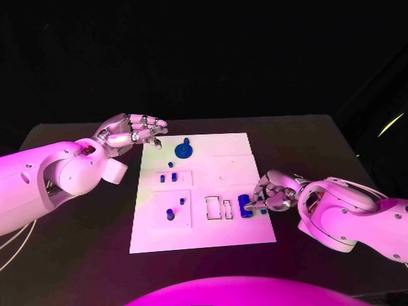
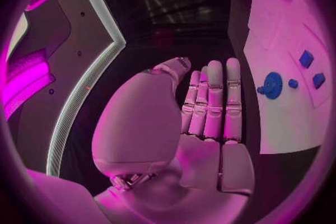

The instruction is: Assemble the parts on the task board

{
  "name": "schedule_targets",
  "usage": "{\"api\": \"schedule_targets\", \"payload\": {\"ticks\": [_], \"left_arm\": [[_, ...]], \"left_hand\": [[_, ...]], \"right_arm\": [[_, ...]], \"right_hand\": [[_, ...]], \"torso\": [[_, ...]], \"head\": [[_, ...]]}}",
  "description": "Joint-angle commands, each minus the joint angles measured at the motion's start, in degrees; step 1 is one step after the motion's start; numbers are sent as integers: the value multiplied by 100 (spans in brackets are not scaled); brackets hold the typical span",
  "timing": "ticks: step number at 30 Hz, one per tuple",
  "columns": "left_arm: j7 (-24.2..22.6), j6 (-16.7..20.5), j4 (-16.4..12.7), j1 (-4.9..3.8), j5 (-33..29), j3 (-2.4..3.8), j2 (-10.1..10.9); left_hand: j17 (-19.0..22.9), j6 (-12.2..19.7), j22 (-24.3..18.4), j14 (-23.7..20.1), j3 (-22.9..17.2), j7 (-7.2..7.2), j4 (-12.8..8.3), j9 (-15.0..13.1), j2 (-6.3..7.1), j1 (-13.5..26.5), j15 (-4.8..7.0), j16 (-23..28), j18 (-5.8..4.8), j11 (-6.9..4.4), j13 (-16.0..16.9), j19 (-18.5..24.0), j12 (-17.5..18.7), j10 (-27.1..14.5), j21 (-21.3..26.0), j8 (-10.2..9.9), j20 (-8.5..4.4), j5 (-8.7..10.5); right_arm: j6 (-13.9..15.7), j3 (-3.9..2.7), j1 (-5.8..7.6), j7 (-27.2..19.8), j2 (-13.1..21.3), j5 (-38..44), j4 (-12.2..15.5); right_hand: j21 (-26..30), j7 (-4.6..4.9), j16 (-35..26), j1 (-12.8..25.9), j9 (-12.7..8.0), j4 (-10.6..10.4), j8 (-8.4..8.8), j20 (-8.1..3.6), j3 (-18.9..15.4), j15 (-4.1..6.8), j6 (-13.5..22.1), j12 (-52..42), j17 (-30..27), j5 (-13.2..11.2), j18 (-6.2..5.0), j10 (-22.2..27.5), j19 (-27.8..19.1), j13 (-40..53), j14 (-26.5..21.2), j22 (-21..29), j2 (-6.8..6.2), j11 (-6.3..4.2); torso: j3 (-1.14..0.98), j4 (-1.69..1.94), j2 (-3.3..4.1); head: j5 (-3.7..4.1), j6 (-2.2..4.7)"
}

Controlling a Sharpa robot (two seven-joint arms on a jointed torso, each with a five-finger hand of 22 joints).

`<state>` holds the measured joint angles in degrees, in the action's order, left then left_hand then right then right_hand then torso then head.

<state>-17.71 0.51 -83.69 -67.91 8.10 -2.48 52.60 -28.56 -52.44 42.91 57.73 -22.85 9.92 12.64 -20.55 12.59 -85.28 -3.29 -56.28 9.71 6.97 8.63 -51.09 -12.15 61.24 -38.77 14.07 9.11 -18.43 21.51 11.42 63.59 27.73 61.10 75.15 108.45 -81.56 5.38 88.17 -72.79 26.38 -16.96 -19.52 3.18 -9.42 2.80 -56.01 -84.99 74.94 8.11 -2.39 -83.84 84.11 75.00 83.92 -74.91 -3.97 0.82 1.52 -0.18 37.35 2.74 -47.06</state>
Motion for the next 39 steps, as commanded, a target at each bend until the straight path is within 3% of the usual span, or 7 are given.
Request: {"api": "schedule_targets", "payload": {"ticks": [1,21,26,37,39], "left_arm": [[-55,-116,-20,0,-39,3,2],[-28,-149,-44,0,-42,3,39],[-17,-164,-52,0,-43,3,49],[-3,-176,-56,0,-44,3,66],[-2,-175,-56,0,-44,3,67]], "left_hand": [[-9,-18,5,-50,13,32,-17,6,-19,-13,-2,-39,57,11,-8,37,21,-14,-24,-20,2,18],[-13,-21,10,-52,21,33,2,6,-26,10,-5,-41,56,12,-7,45,21,-5,-24,-21,5,18],[-14,-22,11,-53,23,33,10,6,-30,19,-6,-41,56,12,-6,47,21,-3,-24,-21,6,18],[-16,-24,13,-55,27,32,19,6,-32,29,-6,-42,56,11,-6,51,22,-1,-22,-22,8,17],[-16,-24,13,-55,27,32,19,6,-32,29,-6,-42,56,11,-6,51,22,-1,-22,-22,8,17]], "right_arm": [[-314,1,-26,221,-59,317,-22],[-273,-1,-168,684,-585,505,-386],[-213,-2,-193,769,-682,526,-463],[64,-3,-203,671,-662,483,-356],[164,-4,-203,627,-634,455,-303]], "right_hand": [[-41,7,46,83,7,6,-48,-16,73,10,46,-101,1097,-23,99,-299,426,971,532,-1325,-9,19],[-374,5,126,446,15,0,-150,-4,218,-1,52,-306,1323,17,155,-454,490,1256,572,-1399,-45,23],[-407,-5,129,341,16,20,-186,-9,308,7,49,-308,1334,260,160,-457,496,1267,573,-1406,39,13],[-472,-24,135,-281,-56,35,-215,-20,440,22,8,-363,1355,1237,170,-508,503,1350,576,-1419,87,-7],[-493,-31,136,-307,-63,36,-216,-23,459,26,-6,-371,1357,1275,174,-515,508,1360,577,-1424,104,-12]], "torso": [[-7,-5,2],[-6,-7,7],[-5,0,8],[-8,-10,0],[-9,-10,0]], "head": [[-14,-7],[-52,-44],[-59,-52],[-75,-59],[-80,-56]]}}
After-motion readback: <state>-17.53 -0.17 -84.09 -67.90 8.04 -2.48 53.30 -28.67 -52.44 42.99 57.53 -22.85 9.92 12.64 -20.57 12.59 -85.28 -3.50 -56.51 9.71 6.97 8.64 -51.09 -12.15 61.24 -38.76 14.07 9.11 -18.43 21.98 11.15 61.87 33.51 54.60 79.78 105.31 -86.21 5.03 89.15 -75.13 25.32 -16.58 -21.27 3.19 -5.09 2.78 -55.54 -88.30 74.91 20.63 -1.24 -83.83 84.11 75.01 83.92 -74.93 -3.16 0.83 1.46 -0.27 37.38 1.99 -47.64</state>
